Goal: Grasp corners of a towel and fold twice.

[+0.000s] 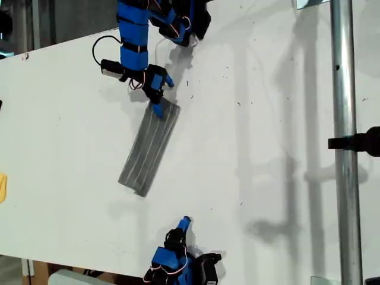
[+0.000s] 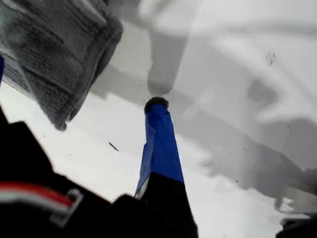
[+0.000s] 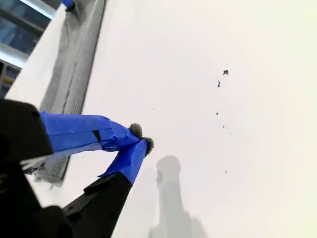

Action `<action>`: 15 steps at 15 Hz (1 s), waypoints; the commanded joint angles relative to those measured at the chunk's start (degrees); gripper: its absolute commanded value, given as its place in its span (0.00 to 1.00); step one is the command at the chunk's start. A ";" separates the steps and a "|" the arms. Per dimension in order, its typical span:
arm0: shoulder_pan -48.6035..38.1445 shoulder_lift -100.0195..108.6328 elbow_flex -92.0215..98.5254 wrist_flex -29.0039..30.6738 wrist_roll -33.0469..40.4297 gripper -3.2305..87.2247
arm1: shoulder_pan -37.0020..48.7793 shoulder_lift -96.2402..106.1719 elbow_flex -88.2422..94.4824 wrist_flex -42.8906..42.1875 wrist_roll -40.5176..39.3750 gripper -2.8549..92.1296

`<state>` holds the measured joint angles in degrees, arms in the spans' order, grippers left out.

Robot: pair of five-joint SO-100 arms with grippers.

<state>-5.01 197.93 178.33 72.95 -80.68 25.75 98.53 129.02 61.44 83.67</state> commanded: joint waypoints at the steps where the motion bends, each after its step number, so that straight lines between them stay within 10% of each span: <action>1: 0.09 1.05 0.35 0.18 -0.18 0.01 | 3.16 -8.79 -10.28 -2.37 -3.34 0.55; 4: 0.00 1.05 0.35 0.18 0.18 0.01 | 3.60 -21.62 -25.49 -7.21 -6.06 0.47; 7: -0.18 1.05 0.44 0.18 0.62 0.01 | 4.22 -25.93 -31.29 -9.93 -7.82 0.11; 10: -0.79 1.05 0.44 0.00 1.41 0.01 | 4.83 -18.19 -22.68 -8.26 -10.55 0.09; 15: -1.23 1.05 0.44 -0.18 1.93 0.01 | -5.80 18.90 -7.12 21.71 -5.80 0.03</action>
<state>-5.01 198.54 178.42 72.95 -78.93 23.82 106.17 121.82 72.16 74.62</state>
